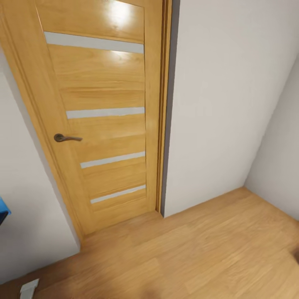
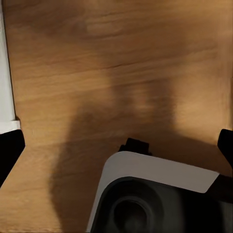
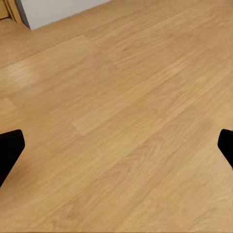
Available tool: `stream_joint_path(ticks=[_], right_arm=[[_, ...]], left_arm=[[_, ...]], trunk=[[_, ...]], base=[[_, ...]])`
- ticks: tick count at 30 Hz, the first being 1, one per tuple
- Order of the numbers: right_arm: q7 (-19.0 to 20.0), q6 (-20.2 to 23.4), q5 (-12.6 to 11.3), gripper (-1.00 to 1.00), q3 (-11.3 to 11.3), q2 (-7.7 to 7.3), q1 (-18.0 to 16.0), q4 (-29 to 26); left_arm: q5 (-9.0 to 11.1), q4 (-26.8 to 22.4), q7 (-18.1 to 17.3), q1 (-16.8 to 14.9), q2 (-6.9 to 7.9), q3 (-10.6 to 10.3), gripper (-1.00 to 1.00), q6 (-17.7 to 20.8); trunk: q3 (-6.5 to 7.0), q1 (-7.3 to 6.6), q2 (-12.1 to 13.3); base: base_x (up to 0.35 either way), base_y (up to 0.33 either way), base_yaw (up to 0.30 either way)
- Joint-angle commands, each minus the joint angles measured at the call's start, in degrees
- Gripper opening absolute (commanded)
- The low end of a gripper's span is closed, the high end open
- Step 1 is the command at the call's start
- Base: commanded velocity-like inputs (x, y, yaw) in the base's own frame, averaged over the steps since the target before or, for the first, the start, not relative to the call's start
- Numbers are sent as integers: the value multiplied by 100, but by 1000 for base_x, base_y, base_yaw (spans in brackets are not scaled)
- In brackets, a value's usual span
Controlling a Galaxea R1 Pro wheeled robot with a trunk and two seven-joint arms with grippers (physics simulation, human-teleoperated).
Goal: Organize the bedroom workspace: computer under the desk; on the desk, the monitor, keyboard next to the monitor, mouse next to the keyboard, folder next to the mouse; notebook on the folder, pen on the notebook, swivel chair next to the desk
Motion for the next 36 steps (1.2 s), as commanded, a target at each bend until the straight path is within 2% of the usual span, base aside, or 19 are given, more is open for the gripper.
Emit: stream_joint_path(ticks=[1, 11, 16, 28, 36], right_arm=[[-23, -9, 37, 100, -25, 1, -3, -4], [-1, -61, 44, 100, -18, 2, -2, -64], [26, -27, 56, 100, 5, 4, -2, -182], [36, -37, 86, 100, 21, 22, -2, -184], [69, -72, 174, 100, 39, 39, -3, -179]], left_arm=[[51, 4, 31, -5, -3, -51, 100, -19], [135, -2, 32, -5, -16, -49, 100, -165], [136, -3, 28, -5, -9, -54, 100, -291], [140, -3, 22, -5, 0, -61, 100, -295], [142, -3, 22, -5, 32, -59, 100, -292]], trunk=[[-6, 0, -3], [-7, 0, -3], [-13, 0, -3], [-20, 0, -3], [-27, 0, -3]], base=[[0, -298, 281], [0, -222, 281], [0, -38, 281], [0, -2, 277], [0, 0, 91]])
